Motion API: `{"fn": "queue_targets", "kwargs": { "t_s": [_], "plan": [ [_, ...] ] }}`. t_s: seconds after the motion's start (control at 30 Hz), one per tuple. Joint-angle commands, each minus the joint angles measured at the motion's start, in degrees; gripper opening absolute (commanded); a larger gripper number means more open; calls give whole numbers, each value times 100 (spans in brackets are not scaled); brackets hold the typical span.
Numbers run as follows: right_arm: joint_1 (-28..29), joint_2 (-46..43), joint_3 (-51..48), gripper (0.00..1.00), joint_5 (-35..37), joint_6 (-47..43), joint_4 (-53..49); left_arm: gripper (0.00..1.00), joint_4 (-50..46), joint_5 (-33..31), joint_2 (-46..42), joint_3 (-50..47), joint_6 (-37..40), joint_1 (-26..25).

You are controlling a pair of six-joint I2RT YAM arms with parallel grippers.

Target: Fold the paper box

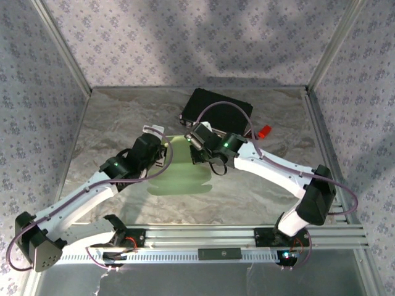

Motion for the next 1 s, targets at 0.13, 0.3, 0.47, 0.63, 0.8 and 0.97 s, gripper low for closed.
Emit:
{"fn": "queue_targets", "kwargs": {
  "t_s": [0.13, 0.3, 0.47, 0.63, 0.8, 0.97],
  "plan": [
    [204, -36, 330, 0, -321, -65, 21, 18, 220, 33, 147, 137, 113, 111],
    [195, -71, 313, 0, -326, -53, 21, 23, 251, 100, 180, 139, 116, 127],
    [199, -107, 303, 0, -344, -53, 22, 1, 286, 122, 118, 112, 92, 221],
    [199, -131, 312, 0, -295, -24, 22, 0, 195, -6, 126, 151, 43, 186],
    [247, -118, 321, 0, -239, 15, 31, 0, -65, -1091, 320, 308, -84, -161],
    [235, -66, 335, 0, -203, 156, -33, 0, 5, -1112, 309, 341, -37, -370]
  ]
}}
